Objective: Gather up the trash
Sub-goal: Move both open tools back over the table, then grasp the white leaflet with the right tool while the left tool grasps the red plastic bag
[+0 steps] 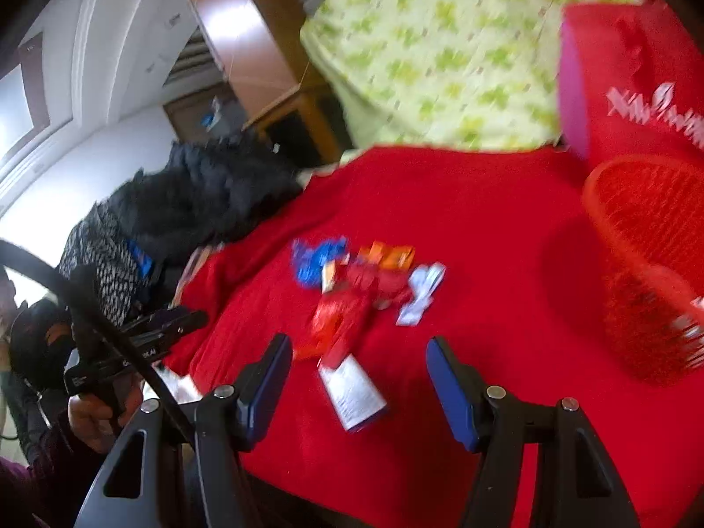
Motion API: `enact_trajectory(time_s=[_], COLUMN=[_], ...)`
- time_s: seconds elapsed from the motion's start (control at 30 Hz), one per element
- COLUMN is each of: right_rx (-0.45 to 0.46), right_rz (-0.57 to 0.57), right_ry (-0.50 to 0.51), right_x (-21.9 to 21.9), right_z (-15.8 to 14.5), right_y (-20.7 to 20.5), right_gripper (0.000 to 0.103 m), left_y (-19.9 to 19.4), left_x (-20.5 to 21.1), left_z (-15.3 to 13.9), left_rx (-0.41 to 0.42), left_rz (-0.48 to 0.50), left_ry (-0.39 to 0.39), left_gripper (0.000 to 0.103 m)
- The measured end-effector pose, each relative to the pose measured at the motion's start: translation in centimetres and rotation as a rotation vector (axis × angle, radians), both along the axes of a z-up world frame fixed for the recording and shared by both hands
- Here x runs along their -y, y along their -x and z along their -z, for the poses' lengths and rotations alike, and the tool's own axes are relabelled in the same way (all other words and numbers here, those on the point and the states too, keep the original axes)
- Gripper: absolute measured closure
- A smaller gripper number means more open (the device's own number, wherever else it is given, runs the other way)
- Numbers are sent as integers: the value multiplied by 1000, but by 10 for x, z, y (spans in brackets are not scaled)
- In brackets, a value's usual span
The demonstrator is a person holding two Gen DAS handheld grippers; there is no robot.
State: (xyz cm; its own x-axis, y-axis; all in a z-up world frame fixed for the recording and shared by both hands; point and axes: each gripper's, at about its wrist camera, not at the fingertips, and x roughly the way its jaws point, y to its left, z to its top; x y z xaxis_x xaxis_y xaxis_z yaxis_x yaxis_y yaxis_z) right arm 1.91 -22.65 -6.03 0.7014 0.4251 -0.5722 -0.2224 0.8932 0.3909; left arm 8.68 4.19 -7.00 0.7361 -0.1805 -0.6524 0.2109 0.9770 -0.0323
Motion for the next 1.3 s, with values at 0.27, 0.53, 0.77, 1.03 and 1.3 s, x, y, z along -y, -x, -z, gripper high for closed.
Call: enact_trajectory(time_s=[0.27, 0.53, 0.77, 1.03, 1.3], right_rx=[-102, -157, -155, -138, -146], right_rz=[-146, -261, -267, -204, -56], right_ry=[83, 183, 337, 321, 236], right_x=[-41, -84, -106, -85, -16], right_z=[54, 97, 116, 106, 88], right_y=[-37, -77, -78, -50, 1], right_gripper=[35, 35, 54, 55, 55], left_y=[-5, -14, -28, -53, -88], left_x=[-13, -29, -20, 13, 45], left_z=[16, 32, 38, 43, 66], left_rx=[-31, -90, -145, -211, -305], left_rz=[1, -18, 22, 102, 134], left_ry=[34, 57, 95, 142, 218], left_gripper=[38, 38, 38, 38, 38])
